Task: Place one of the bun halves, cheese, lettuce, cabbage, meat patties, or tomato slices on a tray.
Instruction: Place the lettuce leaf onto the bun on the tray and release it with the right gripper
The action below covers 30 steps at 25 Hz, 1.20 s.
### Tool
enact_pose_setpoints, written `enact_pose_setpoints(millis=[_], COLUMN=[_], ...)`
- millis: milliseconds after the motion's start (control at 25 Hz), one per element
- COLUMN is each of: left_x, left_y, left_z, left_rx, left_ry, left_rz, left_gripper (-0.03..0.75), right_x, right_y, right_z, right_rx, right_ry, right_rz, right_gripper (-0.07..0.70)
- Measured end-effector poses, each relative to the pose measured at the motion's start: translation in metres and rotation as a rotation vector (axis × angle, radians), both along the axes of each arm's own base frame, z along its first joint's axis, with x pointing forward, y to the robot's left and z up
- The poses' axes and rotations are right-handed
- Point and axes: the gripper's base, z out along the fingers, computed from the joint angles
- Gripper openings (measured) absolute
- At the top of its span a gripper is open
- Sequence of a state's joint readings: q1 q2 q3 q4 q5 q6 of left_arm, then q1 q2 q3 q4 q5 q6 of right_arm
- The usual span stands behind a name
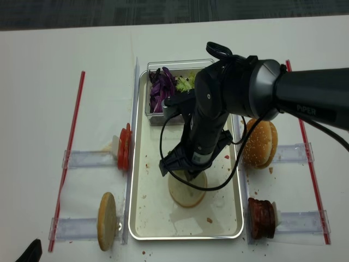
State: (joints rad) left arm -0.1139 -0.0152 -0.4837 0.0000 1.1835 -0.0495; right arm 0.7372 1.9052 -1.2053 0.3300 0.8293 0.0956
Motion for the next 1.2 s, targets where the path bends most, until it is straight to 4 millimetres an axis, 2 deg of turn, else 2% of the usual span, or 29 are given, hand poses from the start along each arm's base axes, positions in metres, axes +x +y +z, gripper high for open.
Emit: enact_pose_setpoints(millis=[120,240,360,800,960,1200], left_x=[0.000,0.000,0.000,0.000,0.000,0.000], left_y=[0.000,0.000,0.000,0.000,0.000,0.000], left_z=[0.000,0.000,0.000,0.000,0.000,0.000], left_rx=[0.000,0.000,0.000,0.000,0.000,0.000], left_ry=[0.000,0.000,0.000,0.000,0.000,0.000], left_rz=[0.000,0.000,0.000,0.000,0.000,0.000], left_gripper=[0.617,0.617,0.617,0.617,0.617,0.617], right_x=[0.000,-0.001,-0.002,-0.004,0.003,0.018], right_y=[0.000,-0.001,-0.001,-0.003,0.001,0.010], right_z=[0.000,0.000,0.000,0.002,0.015,0.047], right_rx=[-0.003,-0.006,-0.014,-0.040,-0.050,-0.049], right_ry=[0.005,0.010,0.023,0.055,0.027,-0.046], right_rz=[0.002,0.003,0.007,0.028,0.049,0.078], right_gripper=[0.249,0.431,0.522,0.549,0.549,0.549])
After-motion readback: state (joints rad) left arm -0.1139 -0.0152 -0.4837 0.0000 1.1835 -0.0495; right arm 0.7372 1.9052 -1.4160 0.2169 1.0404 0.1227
